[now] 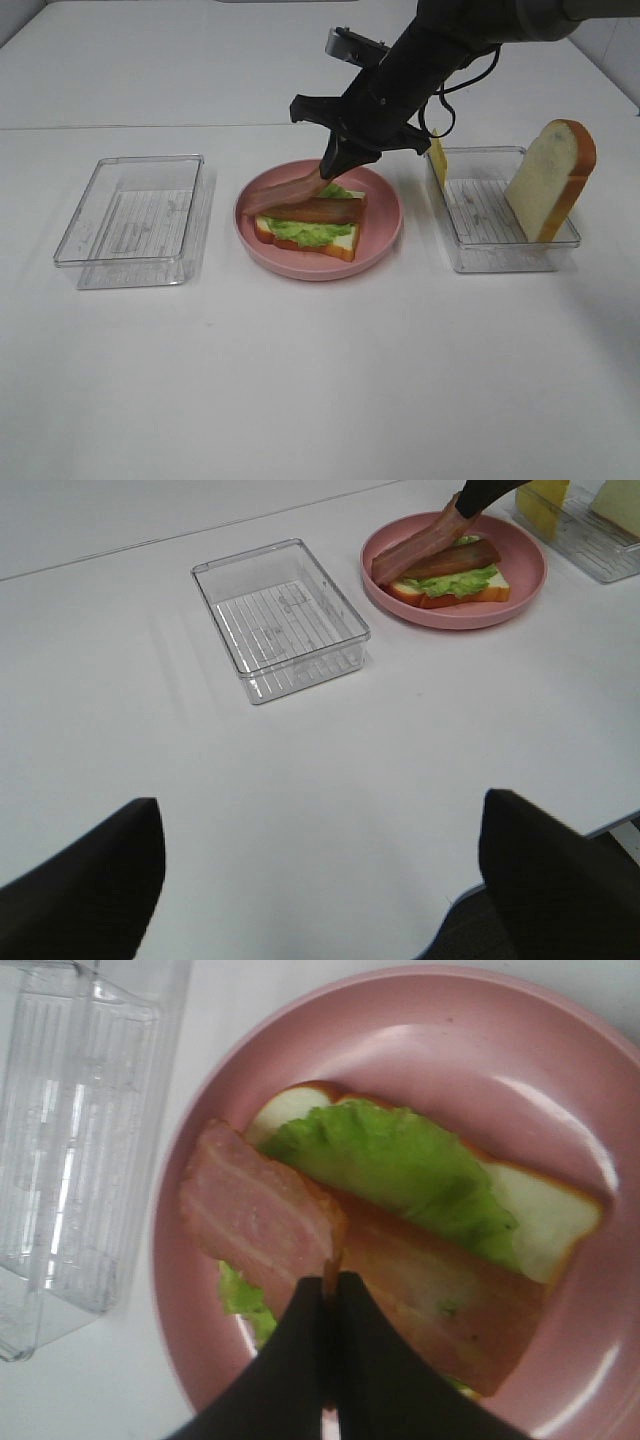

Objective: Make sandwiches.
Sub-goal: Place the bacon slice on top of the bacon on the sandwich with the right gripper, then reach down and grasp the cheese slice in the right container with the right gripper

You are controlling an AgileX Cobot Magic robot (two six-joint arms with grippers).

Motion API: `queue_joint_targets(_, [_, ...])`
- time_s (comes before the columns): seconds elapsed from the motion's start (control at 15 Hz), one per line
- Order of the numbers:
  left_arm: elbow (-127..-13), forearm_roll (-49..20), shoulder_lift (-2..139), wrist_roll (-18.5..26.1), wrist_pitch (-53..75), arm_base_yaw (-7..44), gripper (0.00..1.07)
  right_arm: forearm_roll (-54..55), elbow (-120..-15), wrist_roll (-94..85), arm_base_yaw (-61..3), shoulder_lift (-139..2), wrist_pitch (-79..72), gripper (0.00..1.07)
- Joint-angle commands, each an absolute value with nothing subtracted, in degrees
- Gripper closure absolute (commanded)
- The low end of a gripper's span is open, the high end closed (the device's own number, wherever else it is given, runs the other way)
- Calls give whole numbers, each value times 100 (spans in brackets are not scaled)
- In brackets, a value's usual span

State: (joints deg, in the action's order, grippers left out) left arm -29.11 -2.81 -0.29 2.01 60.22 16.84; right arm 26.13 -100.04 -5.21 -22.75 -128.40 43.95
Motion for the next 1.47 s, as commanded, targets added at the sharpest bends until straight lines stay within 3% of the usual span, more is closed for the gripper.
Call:
queue_joint_targets(0.07, [-2888,-252,-160,195,5964,1679,25,2103,-10044,-206,-2263,-12771,4578,107])
queue_joint_targets(0.33, [-2888,-252,-160,195,5964,1679,25,1948,-10044,-201,-2263,-12771,4715,107])
queue_joint_targets(0.4, [-2888,-252,-160,195,5964,1679,25,1948,-10044,-201,-2263,-12771,4715,103])
queue_joint_targets(0.47, [-2888,-252,-160,195,5964,1679,25,1948,-10044,-201,-2263,-12771,4721,91])
queue_joint_targets(0.67, [-2888,-252,-160,195,5964,1679,25,1948,-10044,-206,-2269,-12771,4778,36])
queue_joint_targets(0.73, [-2888,-252,-160,195,5964,1679,25,1948,-10044,-229,-2269,-12754,4830,28])
queue_joint_targets(1.2, [-2888,-252,-160,195,5964,1679,25,1415,-10044,92,-2263,-11854,5042,28])
queue_joint_targets(1.47, [-2888,-252,-160,195,5964,1679,25,-92,-10313,922,-2194,-11562,5563,29])
